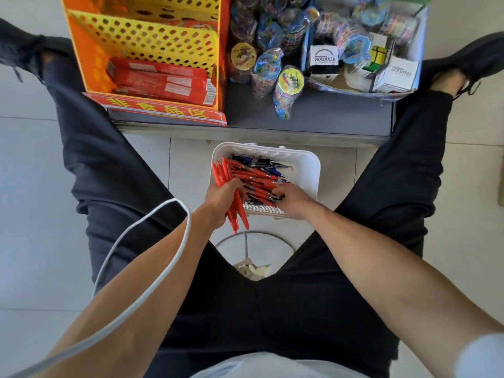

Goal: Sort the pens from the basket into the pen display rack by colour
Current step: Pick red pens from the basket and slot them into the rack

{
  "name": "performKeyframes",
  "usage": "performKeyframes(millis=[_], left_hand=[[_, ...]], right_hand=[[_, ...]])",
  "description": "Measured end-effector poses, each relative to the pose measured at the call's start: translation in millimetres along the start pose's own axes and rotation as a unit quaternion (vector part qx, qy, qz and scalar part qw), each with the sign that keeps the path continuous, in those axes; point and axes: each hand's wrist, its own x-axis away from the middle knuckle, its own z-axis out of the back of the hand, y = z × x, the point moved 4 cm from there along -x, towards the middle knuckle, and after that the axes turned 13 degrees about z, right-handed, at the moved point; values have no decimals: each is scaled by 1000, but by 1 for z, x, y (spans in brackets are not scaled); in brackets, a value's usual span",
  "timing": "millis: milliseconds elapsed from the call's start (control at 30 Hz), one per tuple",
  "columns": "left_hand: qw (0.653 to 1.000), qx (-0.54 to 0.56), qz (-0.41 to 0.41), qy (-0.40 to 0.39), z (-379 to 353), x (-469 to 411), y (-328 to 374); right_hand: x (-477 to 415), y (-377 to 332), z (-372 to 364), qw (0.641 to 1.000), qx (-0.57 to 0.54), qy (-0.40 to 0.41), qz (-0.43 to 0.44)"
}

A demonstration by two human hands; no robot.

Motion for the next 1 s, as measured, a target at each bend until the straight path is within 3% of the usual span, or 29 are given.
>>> performKeyframes(millis=[133, 300, 500, 633, 700, 833, 1000], left_hand=[[1000, 18, 5, -17, 2, -1, 2], [999, 28, 17, -3, 6, -7, 3], [1000, 5, 25, 6, 3, -11, 5], [1000, 0, 26, 13, 2, -12, 5], [999, -7, 24, 20, 3, -12, 5], [999, -30, 17, 32, 3, -9, 5], [998, -40, 5, 45, 2, -2, 4]], right_hand=[[-4, -1, -1, 1000, 17, -22, -4], [-12, 7, -2, 998, 36, 44, -25], [-26, 9, -19, 990, 115, -67, -39], [-24, 6, -21, 985, 134, -97, -45], [-22, 5, -15, 987, 138, -74, -37], [-16, 3, -3, 998, 62, 20, -22], [-5, -2, 11, 992, -88, 70, -59]])
